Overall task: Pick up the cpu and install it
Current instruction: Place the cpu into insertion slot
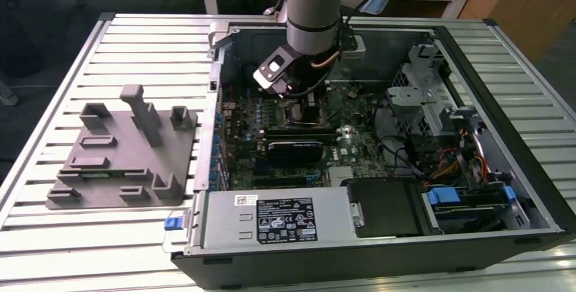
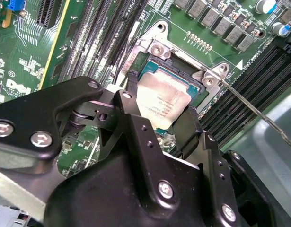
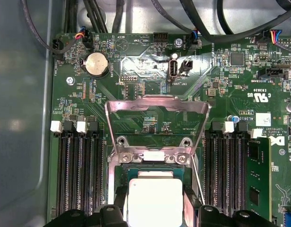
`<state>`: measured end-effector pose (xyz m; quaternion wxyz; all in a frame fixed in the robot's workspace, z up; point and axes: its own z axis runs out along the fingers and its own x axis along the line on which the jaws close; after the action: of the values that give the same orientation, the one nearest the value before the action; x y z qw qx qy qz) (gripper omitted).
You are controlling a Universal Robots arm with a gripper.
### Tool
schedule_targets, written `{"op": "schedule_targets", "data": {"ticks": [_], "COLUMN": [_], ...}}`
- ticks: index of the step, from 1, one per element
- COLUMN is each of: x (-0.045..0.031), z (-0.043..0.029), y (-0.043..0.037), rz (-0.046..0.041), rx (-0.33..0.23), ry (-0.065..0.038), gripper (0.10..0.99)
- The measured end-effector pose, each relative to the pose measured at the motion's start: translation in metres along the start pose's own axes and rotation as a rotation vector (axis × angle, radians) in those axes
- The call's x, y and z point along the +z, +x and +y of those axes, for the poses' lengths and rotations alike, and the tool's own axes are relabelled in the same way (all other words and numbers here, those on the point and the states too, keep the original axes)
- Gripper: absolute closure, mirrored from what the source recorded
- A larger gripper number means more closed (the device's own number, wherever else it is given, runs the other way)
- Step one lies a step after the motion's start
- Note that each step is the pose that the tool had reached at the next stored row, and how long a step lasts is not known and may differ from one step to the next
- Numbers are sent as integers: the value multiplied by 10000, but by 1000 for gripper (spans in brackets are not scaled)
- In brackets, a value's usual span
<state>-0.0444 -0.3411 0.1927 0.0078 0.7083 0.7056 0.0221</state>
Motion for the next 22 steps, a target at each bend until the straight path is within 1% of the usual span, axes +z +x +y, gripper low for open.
{"op": "schedule_targets", "data": {"ticks": [3,4,8,13,22], "x": [1,1,-2,-55,-63], "z": [0,0,0,2,3], "y": [0,0,0,1,1], "rz": [0,1,0,0,1], "rx": [0,0,0,0,0], "ry": [0,0,0,-1,-1], "gripper": [533,471,471,471,471]}}
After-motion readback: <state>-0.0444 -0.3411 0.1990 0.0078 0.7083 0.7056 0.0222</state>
